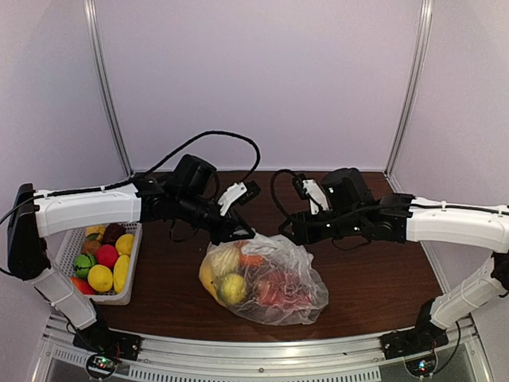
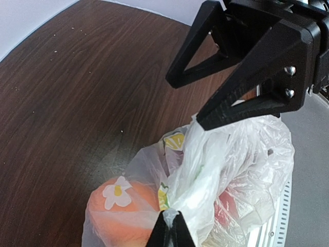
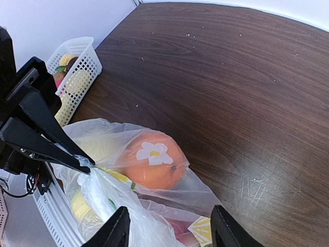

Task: Untie the knot of the plastic bag and take out the fruit
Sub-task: Untie the bag handles from the takeout bag.

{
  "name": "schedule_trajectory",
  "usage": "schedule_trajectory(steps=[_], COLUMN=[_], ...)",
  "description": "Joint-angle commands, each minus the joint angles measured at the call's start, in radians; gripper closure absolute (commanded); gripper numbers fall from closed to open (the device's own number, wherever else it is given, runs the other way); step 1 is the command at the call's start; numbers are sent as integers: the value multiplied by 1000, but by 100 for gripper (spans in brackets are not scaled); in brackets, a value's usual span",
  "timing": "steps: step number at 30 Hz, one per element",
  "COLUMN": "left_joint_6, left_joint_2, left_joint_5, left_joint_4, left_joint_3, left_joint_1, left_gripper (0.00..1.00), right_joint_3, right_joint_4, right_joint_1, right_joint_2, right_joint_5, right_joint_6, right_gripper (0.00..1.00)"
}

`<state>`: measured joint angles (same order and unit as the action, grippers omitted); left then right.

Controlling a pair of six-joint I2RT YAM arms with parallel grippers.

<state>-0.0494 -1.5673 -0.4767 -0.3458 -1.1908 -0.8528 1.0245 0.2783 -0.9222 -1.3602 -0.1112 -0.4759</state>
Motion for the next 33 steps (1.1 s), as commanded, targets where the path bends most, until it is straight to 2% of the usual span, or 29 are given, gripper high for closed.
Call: schedule_trajectory(steps=[1,13,15,18,24,33], left_joint_6=[16,12,11,10,-12,-58], left_joint_2=[10,9,7,8,7,27], left_joint_5=[-24,-20,-18,-15,32,137], left_joint_4=[14,14,13,14,19,48], left_joint_3=[2,2,2,2,7,31], left_joint_1=[2,1,1,1,1,8], left_gripper=[100,100,100,100,100,100], right_joint_3=[33,44,41,35,19,-28], right_joint_4=[-19,-25,-26,-31,-37,-56], right_joint_1=[10,13,13,13,14,20], right_joint_2=[-29,-77,-81,-81,-49,16], right_joint_5=[-50,-99,-97,-99,-55,21], right_joint_6=[23,34,32,29,15,-11], right_gripper=[44,39,45,60,100,100])
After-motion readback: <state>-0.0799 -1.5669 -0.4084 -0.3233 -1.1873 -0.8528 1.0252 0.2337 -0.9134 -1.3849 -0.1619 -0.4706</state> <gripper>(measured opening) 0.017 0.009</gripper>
